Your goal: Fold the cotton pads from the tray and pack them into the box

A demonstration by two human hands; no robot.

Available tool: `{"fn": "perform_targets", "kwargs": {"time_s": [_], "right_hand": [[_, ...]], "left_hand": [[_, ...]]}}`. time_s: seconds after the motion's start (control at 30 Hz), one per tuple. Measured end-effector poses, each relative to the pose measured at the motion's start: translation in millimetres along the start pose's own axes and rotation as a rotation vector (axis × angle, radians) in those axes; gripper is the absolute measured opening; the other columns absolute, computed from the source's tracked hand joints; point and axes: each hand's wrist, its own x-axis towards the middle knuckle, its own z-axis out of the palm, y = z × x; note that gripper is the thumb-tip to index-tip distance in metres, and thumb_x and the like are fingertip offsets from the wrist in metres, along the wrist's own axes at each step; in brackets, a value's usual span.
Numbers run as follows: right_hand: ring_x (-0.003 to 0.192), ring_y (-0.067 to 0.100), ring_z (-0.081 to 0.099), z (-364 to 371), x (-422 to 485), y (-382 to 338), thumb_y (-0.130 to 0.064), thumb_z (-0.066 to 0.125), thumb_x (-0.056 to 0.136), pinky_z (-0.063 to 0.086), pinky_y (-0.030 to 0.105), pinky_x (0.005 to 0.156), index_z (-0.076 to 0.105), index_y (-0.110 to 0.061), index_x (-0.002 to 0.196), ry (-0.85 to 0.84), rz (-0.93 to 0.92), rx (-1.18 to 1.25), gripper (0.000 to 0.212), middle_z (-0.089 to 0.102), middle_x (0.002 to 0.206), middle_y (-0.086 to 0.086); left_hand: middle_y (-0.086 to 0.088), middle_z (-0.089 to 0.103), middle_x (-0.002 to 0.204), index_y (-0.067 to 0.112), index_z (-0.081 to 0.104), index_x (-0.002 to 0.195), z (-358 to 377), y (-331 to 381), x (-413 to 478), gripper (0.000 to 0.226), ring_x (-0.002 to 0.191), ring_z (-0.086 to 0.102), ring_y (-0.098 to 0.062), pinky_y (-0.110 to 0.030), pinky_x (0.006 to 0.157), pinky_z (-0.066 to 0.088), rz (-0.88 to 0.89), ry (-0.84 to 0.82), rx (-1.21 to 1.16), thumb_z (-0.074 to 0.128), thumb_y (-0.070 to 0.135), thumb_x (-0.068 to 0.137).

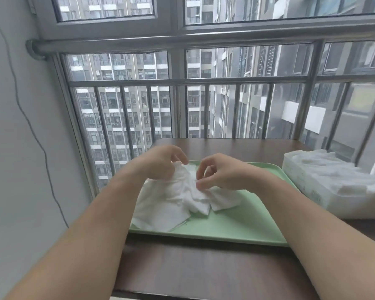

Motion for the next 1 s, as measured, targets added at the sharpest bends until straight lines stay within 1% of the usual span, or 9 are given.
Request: {"fn": "perform_targets", "kwargs": {"time_s": [0.13,0.23,0.43,0.53,0.6,0.67,0.73,0.87,1.0], "right_hand": [[0.069,0.014,0.053,-0.3,-4.2,2.4,-0.02,0.073,0.085,0.044,0.027,0.065,0.07,-0.008,0.09,0.066,-0.004,0.05,0.013,0.062,0.077,0.001],[0.073,0.014,0.059,-1.7,-5.5,1.6,-0.015,0.07,0.089,0.048,0.025,0.065,0.068,-0.002,0.09,0.15,-0.036,0.129,0.014,0.066,0.082,0.007],[0.067,0.018,0.07,-2.2,-9.2,0.7,-0.015,0.066,0.096,0.052,0.03,0.063,0.059,-0.006,0.1,0.234,-0.093,0.445,0.012,0.072,0.082,0.008],[0.066,0.019,0.067,-4.6,-11.8,2.1,-0.011,0.069,0.093,0.053,0.029,0.06,0.058,-0.005,0.108,0.228,-0.111,0.553,0.019,0.072,0.08,0.006],[0.067,0.019,0.066,-7.0,-13.3,2.9,-0.007,0.071,0.091,0.054,0.029,0.061,0.059,-0.004,0.115,0.214,-0.125,0.644,0.027,0.073,0.084,0.008],[0.071,0.019,0.065,-9.0,-15.0,2.4,-0.007,0.072,0.089,0.053,0.028,0.063,0.062,-0.004,0.115,0.205,-0.135,0.688,0.028,0.072,0.089,0.009],[0.073,0.017,0.064,-10.0,-15.8,1.6,-0.01,0.071,0.09,0.051,0.027,0.066,0.066,-0.006,0.107,0.199,-0.139,0.712,0.018,0.071,0.09,0.008],[0.076,0.02,0.056,-12.2,-15.5,0.6,-0.01,0.066,0.092,0.044,0.026,0.063,0.064,-0.011,0.093,0.22,-0.152,0.802,0.003,0.063,0.087,0.009],[0.07,0.016,0.05,-12.3,-15.4,1.2,-0.017,0.078,0.083,0.04,0.027,0.066,0.069,-0.008,0.1,0.239,-0.174,0.772,0.021,0.063,0.083,0.006]], "left_hand": [[0.004,0.06,0.111,0.029,0.066,0.117,1.7,-11.5,-1.2,0.042,0.091,0.062,-0.011,-0.033,0.076,0.058,-0.002,0.034,-0.064,0.053,-0.001,0.091],[0.001,0.059,0.107,0.031,0.067,0.114,2.0,-16.3,-3.9,0.038,0.086,0.059,-0.011,-0.024,0.068,0.053,0.024,0.103,-0.109,0.054,0.003,0.091],[0.0,0.063,0.104,0.029,0.068,0.106,1.0,-12.9,-8.9,0.034,0.082,0.063,-0.018,-0.025,0.067,0.054,0.109,0.351,-0.397,0.06,0.001,0.088],[0.003,0.066,0.107,0.027,0.067,0.116,2.9,-10.4,-10.0,0.034,0.091,0.067,-0.017,-0.032,0.078,0.058,0.121,0.438,-0.524,0.068,0.007,0.088],[0.004,0.069,0.106,0.022,0.066,0.124,5.6,-7.4,-9.7,0.04,0.094,0.069,-0.015,-0.032,0.082,0.058,0.112,0.441,-0.649,0.075,0.008,0.087],[-0.001,0.072,0.103,0.017,0.065,0.126,8.6,-2.9,-10.4,0.045,0.089,0.07,-0.015,-0.027,0.076,0.058,0.097,0.406,-0.781,0.078,0.005,0.085],[-0.006,0.074,0.1,0.016,0.066,0.122,11.4,0.3,-11.1,0.042,0.085,0.07,-0.018,-0.024,0.07,0.058,0.098,0.383,-0.85,0.078,0.002,0.084],[-0.003,0.073,0.097,0.024,0.068,0.105,14.4,3.4,-11.6,0.029,0.083,0.071,-0.018,-0.034,0.076,0.062,0.124,0.382,-0.847,0.075,0.003,0.086],[0.001,0.074,0.097,0.025,0.071,0.097,17.1,7.0,-11.9,0.023,0.086,0.072,-0.017,-0.039,0.081,0.062,0.15,0.333,-0.879,0.072,0.003,0.089]]}}
